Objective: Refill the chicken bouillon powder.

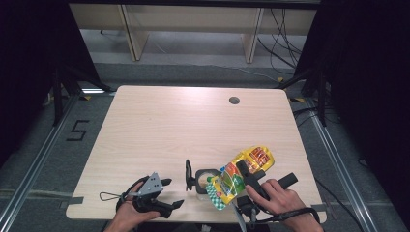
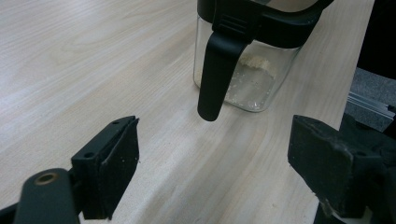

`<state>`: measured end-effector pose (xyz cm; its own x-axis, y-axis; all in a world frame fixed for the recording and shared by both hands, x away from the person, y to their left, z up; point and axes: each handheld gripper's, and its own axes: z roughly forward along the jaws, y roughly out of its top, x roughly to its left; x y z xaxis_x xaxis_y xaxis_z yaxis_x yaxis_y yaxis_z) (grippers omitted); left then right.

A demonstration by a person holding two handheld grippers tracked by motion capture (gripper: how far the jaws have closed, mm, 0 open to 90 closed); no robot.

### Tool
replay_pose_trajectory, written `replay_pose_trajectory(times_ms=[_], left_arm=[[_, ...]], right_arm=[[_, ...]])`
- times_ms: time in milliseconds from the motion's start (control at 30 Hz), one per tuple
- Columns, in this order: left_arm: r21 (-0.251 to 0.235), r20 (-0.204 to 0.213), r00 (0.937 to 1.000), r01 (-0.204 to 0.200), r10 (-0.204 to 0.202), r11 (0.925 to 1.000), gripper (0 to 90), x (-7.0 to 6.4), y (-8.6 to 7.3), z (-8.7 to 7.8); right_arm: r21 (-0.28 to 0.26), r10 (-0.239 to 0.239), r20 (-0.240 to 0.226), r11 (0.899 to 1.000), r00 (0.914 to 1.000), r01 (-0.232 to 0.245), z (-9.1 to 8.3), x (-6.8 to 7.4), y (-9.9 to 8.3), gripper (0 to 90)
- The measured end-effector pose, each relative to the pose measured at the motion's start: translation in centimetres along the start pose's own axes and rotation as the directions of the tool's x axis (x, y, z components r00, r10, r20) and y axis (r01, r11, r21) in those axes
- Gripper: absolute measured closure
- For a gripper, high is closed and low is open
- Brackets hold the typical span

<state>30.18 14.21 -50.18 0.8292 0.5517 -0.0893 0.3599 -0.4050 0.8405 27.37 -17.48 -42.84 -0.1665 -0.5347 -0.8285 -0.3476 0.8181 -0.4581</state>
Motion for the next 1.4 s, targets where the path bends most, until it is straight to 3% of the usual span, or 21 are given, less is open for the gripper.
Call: replay_pose_trajectory(times_ms=[100, 133, 300, 500, 533, 700, 767, 800, 933, 1133, 1400], left_arm=[[0.000, 0.000, 1.0000, 0.000, 0.000, 1.0000, 16.3, -0.02, 0.01, 0.01], [-0.003, 0.002, 0.9997, 0.025, -0.025, 0.9997, 16.3, -0.16, -0.05, 0.05], [-0.001, 0.004, 1.0000, -0.002, 0.002, 1.0000, 16.3, 0.01, 0.00, 0.03], [0.000, 0.000, 1.0000, 0.000, 0.000, 1.0000, 16.3, 0.00, 0.02, -0.01], [-0.003, 0.001, 0.9998, 0.022, -0.022, 0.9997, 16.3, -0.15, -0.04, 0.02], [0.000, -0.001, 0.9999, 0.016, -0.016, 0.9999, 16.3, -0.06, -0.03, 0.00], [-0.001, 0.004, 1.0000, 0.008, -0.008, 1.0000, 16.3, -0.05, -0.02, 0.05], [-0.003, 0.002, 0.9997, 0.025, -0.025, 0.9997, 16.3, -0.17, -0.04, 0.05], [0.001, 0.000, 1.0000, -0.003, 0.003, 1.0000, 16.3, 0.03, 0.02, 0.00], [-0.004, 0.002, 0.9998, 0.019, -0.019, 0.9998, 16.3, -0.09, -0.02, 0.00], [-0.004, 0.004, 1.0000, 0.000, 0.000, 1.0000, 16.3, 0.01, 0.02, -0.02]], right_arm=[[-0.009, -0.007, 0.002, 1.000, 1.0000, 0.007, 0.15, 0.05, -0.01, 44.4], [-0.009, -0.001, 0.000, 1.000, 1.0000, 0.001, 0.13, 0.04, -0.03, 44.4], [-0.004, -0.006, -0.003, 1.000, 1.0000, 0.006, 0.24, -0.01, -0.02, 44.4], [-0.003, -0.004, -0.001, 1.000, 1.0000, 0.004, 0.17, -0.22, -0.03, 44.4], [-0.003, -0.009, -0.004, 1.000, 1.0000, 0.009, 0.25, -0.12, 0.08, 44.4], [-0.011, -0.004, 0.008, 1.000, 1.0000, 0.004, 0.10, -0.29, -0.03, 44.4], [-0.003, -0.009, -0.010, 1.000, 0.9999, 0.009, 0.26, -0.23, 0.08, 44.4], [-0.003, -0.016, -0.001, 1.000, 0.9999, 0.016, 0.33, -0.16, 0.09, 44.5], [-0.002, -0.025, 0.004, 1.000, 0.9997, 0.025, 0.11, -0.39, 0.11, 44.5], [-0.007, -0.034, 0.006, 0.999, 0.9994, 0.034, 0.19, -0.31, 0.29, 44.5], [-0.007, -0.026, 0.000, 1.000, 0.9997, 0.026, 0.08, -0.37, 0.24, 44.5]])
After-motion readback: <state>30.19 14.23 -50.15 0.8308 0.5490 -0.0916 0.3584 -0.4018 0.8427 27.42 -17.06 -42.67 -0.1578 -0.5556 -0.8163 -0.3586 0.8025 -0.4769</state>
